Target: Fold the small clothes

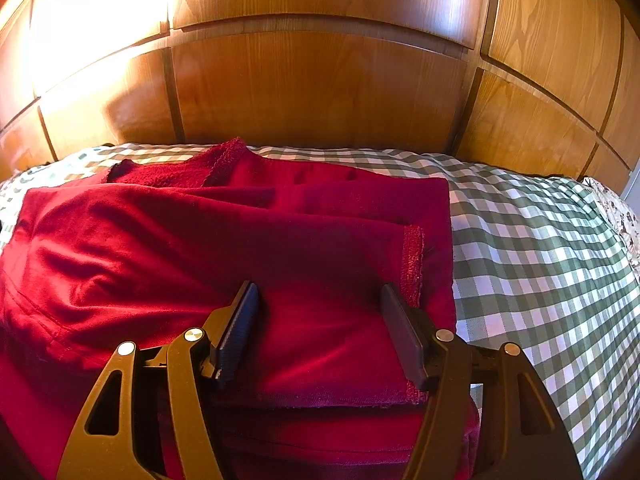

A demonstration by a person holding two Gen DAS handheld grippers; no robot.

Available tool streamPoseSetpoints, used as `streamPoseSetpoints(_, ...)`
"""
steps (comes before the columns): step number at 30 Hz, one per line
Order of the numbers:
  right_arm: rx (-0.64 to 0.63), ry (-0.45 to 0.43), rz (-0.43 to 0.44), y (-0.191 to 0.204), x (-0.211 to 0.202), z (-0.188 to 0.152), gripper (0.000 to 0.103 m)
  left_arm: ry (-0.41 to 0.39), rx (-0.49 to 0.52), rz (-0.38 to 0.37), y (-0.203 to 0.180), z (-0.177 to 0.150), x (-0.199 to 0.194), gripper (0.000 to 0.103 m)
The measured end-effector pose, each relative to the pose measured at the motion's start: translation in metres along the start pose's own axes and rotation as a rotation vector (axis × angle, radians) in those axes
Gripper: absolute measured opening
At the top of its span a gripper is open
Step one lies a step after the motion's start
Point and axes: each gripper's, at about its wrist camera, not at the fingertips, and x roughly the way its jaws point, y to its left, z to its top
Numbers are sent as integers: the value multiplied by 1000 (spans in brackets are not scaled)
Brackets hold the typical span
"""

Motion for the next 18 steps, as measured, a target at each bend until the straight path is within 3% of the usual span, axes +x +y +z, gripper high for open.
streamPoseSetpoints(2,0,-1,0,0,0,0,63,17,-22,-25,5,4,9,69)
streamPoseSetpoints(4,1,-1,0,0,0,0,63,46,-44,-56,8,7,20,62)
streamPoseSetpoints(6,1,-1,2,0,1,0,63,83,-65,-96,10,13,34,32)
streamPoseSetpoints(7,2,-1,2,0,1,0,63,97,-71,-101,11,16,40,30)
streamPoseSetpoints(8,3,-1,3,0,1,0,63,91,-74,-100,11,18,43,15)
streamPoseSetpoints(9,3,-2,3,0,1,0,63,81,-72,-87,11,21,46,11)
streamPoseSetpoints(13,2,-6,8,0,1,-1,63,52,-22,22,6,7,60,11)
streamPoseSetpoints(18,5,-5,10,0,1,0,63,25,-10,110,-11,0,37,19)
